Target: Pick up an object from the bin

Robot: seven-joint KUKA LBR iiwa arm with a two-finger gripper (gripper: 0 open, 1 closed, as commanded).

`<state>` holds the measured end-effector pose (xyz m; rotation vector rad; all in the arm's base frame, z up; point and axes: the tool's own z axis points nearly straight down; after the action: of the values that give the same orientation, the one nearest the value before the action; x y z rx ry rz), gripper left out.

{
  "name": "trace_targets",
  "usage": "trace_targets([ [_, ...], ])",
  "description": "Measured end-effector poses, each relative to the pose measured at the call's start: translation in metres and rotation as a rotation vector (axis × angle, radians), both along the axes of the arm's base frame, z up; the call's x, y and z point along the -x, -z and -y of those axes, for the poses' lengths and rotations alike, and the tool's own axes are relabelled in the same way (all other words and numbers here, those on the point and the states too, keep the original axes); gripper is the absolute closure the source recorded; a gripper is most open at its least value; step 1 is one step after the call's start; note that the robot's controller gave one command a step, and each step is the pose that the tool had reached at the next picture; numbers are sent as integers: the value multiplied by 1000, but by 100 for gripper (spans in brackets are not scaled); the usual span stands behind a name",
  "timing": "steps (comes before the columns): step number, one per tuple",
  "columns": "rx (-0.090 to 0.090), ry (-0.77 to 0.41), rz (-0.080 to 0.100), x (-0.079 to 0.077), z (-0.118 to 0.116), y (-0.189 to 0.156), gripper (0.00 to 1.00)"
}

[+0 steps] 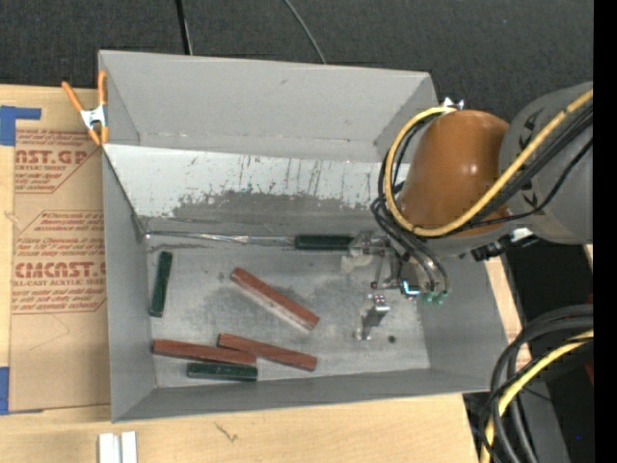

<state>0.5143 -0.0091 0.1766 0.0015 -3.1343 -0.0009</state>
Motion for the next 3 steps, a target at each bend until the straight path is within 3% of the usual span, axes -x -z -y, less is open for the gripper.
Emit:
trace_targets([
  [1,0,0,8,-2,0,-4,0],
  [2,0,18,15,-4,-22,47,0],
  [3,0,-269,20,-21,-92,100,100],
])
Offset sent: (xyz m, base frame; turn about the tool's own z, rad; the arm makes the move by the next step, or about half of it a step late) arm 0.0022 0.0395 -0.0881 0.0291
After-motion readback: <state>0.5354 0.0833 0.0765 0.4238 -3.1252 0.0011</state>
